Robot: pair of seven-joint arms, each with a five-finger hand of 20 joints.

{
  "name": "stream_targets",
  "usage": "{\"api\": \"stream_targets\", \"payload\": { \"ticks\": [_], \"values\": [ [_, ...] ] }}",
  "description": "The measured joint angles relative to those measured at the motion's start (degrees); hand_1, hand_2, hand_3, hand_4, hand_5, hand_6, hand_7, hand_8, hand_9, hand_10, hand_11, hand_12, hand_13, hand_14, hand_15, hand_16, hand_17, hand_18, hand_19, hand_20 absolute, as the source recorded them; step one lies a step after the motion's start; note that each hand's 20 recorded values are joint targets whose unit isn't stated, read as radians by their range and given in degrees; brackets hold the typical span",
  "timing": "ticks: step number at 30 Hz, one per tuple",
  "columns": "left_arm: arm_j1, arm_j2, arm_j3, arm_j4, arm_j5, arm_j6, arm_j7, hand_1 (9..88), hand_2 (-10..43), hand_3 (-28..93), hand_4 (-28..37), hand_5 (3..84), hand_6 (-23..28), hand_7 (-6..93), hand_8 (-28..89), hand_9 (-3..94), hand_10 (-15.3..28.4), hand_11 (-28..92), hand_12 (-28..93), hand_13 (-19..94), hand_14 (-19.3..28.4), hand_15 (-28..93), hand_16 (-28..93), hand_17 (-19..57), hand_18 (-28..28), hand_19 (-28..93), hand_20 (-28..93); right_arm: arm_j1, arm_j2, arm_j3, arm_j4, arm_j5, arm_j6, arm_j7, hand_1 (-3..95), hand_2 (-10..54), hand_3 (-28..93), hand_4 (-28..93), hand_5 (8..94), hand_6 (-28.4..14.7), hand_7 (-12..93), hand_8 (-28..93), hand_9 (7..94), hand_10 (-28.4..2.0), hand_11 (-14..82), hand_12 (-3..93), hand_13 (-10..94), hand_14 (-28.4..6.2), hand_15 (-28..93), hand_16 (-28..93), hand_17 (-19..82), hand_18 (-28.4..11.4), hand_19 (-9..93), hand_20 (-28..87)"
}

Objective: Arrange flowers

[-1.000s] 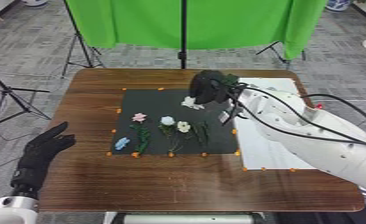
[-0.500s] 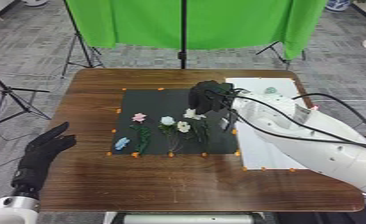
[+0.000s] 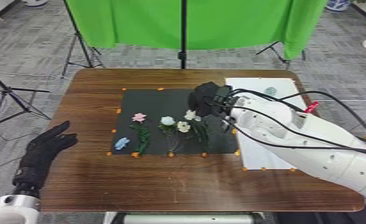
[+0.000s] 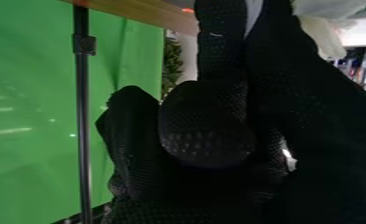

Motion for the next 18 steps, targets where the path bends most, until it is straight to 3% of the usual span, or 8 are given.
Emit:
{"api": "stream_targets", "payload": {
  "ticks": [18],
  "values": [
    [0.0,0.04,0.03,0.04,0.01,-0.04,0.05,30.7,8.5,69,-13.0,38.0,6.1,8.6,-6,43.9,14.6,20,10,37,18.7,18,-2,6.1,12.6,15,14,0.0,0.8,-1.1,0.5,-5.2,-2.1,-0.1,51.6,-9.5,64,-23,66.9,5.7,32,0,76.5,-7.3,11.5,32.0,86,-0.5,68,35,59,-13.4,93,64]
  ]
}}
